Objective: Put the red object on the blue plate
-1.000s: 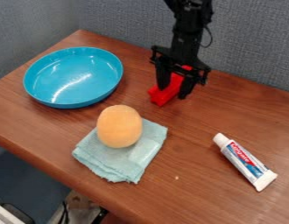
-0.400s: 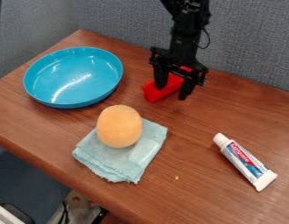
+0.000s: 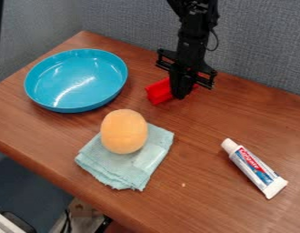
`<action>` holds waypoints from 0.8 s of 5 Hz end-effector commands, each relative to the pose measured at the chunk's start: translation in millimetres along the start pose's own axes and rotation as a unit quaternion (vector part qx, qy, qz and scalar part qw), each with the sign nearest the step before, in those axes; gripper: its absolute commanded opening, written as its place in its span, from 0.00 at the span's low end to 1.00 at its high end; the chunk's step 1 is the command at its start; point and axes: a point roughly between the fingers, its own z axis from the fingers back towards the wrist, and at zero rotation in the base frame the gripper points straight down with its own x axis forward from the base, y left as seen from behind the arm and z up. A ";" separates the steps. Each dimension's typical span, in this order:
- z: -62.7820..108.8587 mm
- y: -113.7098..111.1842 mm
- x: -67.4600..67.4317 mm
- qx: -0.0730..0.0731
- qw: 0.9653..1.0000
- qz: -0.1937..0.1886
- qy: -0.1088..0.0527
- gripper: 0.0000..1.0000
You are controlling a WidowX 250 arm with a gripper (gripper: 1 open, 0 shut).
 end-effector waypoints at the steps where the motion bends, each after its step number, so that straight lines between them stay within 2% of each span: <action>1: 12.2 5.6 4.3 -0.001 1.000 0.005 -0.021 1.00; 2: 9.6 5.0 6.2 -0.004 1.000 0.004 -0.022 1.00; 3: 8.7 5.0 4.5 -0.004 1.000 0.005 -0.022 0.00; 4: 8.4 4.0 2.7 -0.004 1.000 0.005 -0.022 0.00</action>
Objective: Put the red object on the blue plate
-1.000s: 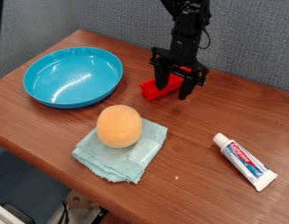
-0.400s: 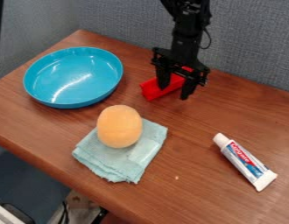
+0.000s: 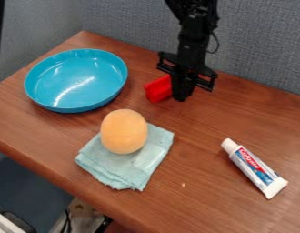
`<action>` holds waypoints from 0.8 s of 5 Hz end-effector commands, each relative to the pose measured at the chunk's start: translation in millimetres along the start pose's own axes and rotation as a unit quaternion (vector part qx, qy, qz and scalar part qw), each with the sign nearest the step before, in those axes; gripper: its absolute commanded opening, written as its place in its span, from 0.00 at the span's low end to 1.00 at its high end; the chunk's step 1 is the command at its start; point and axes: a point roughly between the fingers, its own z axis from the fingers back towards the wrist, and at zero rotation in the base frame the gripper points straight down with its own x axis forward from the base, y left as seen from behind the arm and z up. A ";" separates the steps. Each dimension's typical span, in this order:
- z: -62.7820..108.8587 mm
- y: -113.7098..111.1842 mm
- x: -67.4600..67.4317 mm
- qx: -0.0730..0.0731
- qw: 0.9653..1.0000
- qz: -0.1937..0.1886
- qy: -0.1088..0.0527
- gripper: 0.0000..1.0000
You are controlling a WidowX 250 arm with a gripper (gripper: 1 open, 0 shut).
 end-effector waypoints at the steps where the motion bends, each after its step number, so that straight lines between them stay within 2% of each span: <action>1: 9.3 5.9 4.3 -0.002 1.000 0.006 -0.017 1.00; 2: 6.1 5.8 5.9 -0.006 1.000 0.006 -0.016 1.00; 3: 6.5 7.1 4.5 -0.005 1.000 0.008 -0.016 0.00; 4: 7.4 7.0 3.6 -0.004 1.000 0.010 -0.017 0.00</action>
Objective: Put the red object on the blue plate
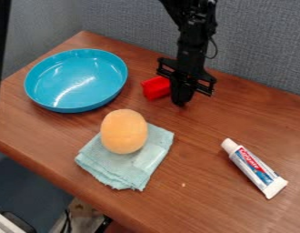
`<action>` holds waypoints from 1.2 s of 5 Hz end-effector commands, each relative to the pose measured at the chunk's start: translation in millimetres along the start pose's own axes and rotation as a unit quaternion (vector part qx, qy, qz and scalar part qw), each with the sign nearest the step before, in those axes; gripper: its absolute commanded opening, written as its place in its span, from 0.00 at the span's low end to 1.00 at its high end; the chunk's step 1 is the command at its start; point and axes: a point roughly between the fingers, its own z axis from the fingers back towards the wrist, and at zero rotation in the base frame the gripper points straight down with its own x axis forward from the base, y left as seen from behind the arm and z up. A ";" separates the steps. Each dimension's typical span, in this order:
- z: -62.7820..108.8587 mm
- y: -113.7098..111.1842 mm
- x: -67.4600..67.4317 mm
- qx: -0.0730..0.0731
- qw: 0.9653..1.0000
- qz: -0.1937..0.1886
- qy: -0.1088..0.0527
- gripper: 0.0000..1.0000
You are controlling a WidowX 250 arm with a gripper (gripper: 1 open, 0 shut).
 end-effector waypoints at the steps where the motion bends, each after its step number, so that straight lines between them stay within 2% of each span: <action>1: 14.3 6.6 2.6 -0.001 1.000 0.009 -0.020 1.00; 2: 13.0 5.5 2.1 -0.004 1.000 0.010 -0.019 1.00; 3: 13.9 5.3 1.4 -0.004 1.000 0.011 -0.020 0.00; 4: 15.0 4.9 0.6 -0.003 1.000 0.013 -0.022 0.00; 5: 14.5 4.4 -0.4 -0.005 1.000 0.014 -0.021 1.00; 6: 14.1 4.8 -1.4 -0.007 1.000 0.016 -0.020 1.00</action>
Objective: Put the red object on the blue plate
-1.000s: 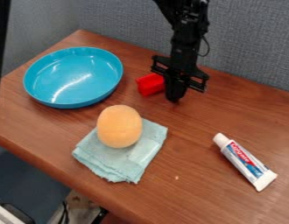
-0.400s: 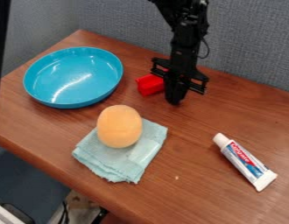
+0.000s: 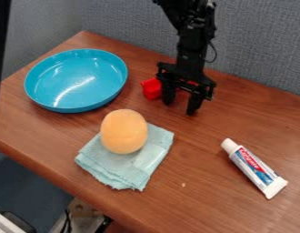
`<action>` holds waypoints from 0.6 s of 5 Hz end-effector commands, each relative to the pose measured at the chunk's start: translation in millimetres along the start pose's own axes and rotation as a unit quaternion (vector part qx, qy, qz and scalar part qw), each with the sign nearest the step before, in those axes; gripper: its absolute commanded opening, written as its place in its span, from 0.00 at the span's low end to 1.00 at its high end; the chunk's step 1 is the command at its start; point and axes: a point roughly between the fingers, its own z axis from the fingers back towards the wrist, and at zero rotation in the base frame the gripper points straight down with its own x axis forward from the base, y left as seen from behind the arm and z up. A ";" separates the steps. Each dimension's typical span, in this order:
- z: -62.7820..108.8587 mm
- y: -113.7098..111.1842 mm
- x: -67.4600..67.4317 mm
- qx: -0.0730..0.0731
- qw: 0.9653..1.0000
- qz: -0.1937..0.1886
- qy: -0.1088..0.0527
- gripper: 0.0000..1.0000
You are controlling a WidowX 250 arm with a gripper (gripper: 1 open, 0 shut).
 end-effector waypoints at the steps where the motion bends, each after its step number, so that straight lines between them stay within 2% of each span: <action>1: 23.4 5.7 3.8 0.002 0.999 0.011 -0.033 0.00; 2: 26.4 4.5 3.6 0.003 0.999 0.013 -0.039 0.00; 3: 26.4 6.1 2.7 0.001 0.999 0.015 -0.038 1.00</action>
